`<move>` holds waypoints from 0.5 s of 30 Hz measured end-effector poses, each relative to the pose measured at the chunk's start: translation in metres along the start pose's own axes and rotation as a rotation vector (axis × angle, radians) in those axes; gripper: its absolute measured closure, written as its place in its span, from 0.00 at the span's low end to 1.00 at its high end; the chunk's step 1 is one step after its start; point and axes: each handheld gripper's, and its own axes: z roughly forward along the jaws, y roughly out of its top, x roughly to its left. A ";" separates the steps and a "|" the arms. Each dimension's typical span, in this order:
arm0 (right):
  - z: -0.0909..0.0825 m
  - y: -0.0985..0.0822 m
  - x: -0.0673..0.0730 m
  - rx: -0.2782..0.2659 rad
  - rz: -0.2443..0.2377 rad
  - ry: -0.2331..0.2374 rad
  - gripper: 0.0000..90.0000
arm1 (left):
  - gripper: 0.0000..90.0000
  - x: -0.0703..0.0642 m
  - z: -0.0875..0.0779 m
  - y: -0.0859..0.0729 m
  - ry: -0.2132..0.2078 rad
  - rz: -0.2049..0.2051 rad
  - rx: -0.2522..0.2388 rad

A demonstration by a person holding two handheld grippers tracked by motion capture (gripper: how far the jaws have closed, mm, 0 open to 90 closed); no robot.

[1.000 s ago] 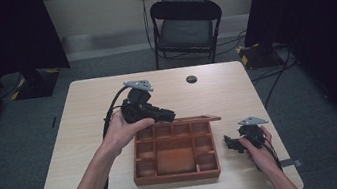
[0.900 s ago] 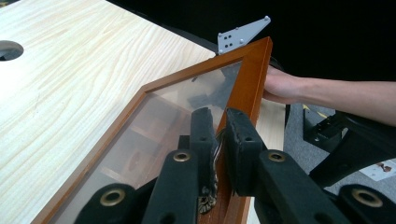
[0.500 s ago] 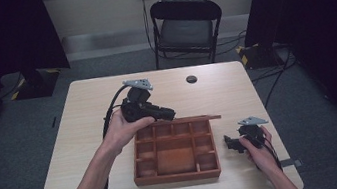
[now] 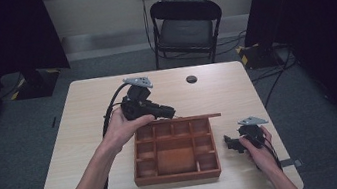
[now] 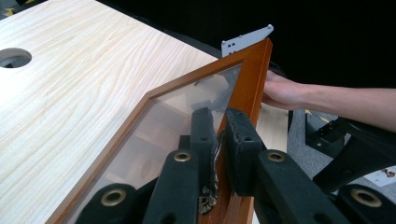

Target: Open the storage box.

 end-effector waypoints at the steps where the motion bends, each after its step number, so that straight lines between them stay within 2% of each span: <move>1: 0.000 0.000 0.000 0.000 0.000 0.000 0.13 | 0.92 -0.001 0.000 0.000 0.000 0.003 0.001; 4: 0.000 0.000 0.000 0.000 0.000 0.000 0.13 | 0.92 -0.003 0.001 0.000 0.013 0.011 0.010; 15: 0.000 0.000 0.000 0.001 -0.001 0.001 0.13 | 0.92 -0.002 0.001 0.000 0.011 0.010 0.003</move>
